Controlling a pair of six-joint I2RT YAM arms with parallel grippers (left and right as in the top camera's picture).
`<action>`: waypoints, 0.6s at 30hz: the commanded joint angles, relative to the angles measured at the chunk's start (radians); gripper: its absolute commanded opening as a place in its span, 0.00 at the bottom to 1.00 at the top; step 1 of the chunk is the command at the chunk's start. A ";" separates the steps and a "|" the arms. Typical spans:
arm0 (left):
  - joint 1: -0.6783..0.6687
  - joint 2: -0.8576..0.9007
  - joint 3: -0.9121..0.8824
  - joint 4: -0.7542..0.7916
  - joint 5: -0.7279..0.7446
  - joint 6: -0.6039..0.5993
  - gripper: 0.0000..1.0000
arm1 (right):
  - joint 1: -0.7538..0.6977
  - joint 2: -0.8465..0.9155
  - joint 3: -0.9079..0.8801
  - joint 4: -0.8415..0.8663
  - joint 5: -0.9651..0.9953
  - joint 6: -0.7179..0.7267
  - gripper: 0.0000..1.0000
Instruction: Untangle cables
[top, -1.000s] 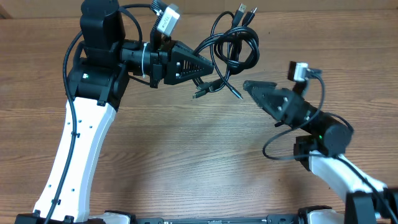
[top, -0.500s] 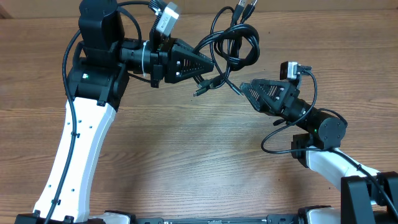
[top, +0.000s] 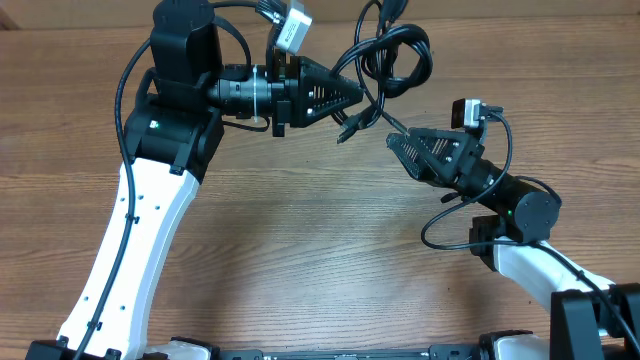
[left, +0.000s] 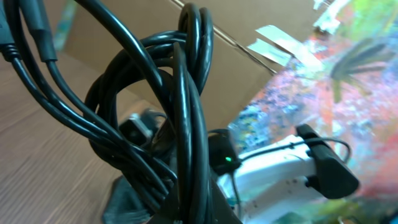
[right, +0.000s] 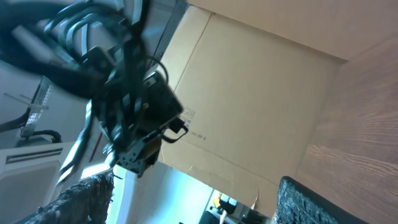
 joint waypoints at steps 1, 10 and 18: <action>-0.006 0.000 0.014 0.000 -0.114 -0.068 0.04 | 0.005 -0.029 0.020 0.054 -0.001 -0.003 0.84; -0.006 0.000 0.014 -0.166 -0.446 -0.461 0.04 | 0.005 -0.029 0.020 0.011 -0.052 -0.132 0.88; -0.006 0.000 0.014 -0.322 -0.571 -0.821 0.04 | 0.005 -0.029 0.020 -0.200 -0.109 -0.320 0.88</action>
